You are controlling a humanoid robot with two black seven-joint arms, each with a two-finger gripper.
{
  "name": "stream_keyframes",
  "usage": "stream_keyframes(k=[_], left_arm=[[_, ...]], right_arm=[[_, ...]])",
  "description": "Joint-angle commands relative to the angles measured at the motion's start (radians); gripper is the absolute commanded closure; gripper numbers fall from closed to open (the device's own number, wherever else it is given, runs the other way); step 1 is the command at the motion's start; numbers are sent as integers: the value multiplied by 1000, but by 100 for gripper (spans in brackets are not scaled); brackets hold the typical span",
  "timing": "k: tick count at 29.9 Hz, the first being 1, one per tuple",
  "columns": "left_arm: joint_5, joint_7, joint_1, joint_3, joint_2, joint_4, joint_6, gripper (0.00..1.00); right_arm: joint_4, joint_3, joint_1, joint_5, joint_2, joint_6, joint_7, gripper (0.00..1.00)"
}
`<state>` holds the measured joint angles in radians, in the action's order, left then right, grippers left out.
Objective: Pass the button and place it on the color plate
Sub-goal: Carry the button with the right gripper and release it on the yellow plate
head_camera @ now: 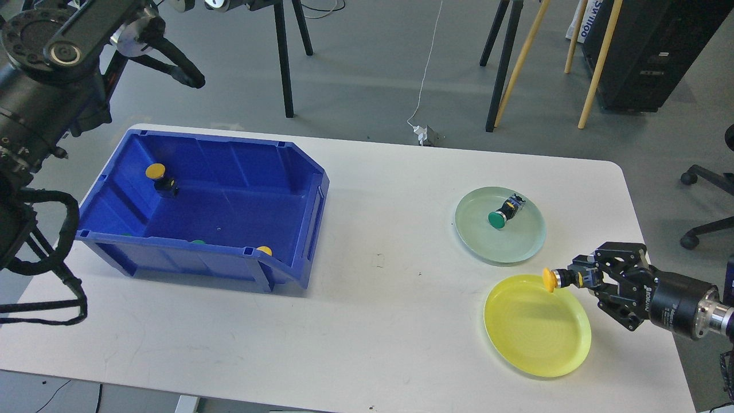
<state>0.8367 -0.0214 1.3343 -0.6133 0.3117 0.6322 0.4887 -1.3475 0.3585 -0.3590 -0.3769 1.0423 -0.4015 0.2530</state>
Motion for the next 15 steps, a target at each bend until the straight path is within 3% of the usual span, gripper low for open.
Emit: stream_keyframes(k=[1, 4, 9, 15], left_arm=[[-1, 0, 0, -9, -2, 0, 0, 1], [-1, 0, 0, -13, -2, 0, 0, 1], [-1, 0, 0, -14, 1, 0, 0, 1], [-1, 0, 2, -14, 1, 0, 0, 1]], right_arm=[[10, -53, 8, -25, -14, 29, 5, 83], [14, -61, 9, -25, -28, 59, 3, 76], [42, -62, 25, -25, -41, 81, 3, 45], [27, -58, 17, -20, -39, 73, 2, 30]])
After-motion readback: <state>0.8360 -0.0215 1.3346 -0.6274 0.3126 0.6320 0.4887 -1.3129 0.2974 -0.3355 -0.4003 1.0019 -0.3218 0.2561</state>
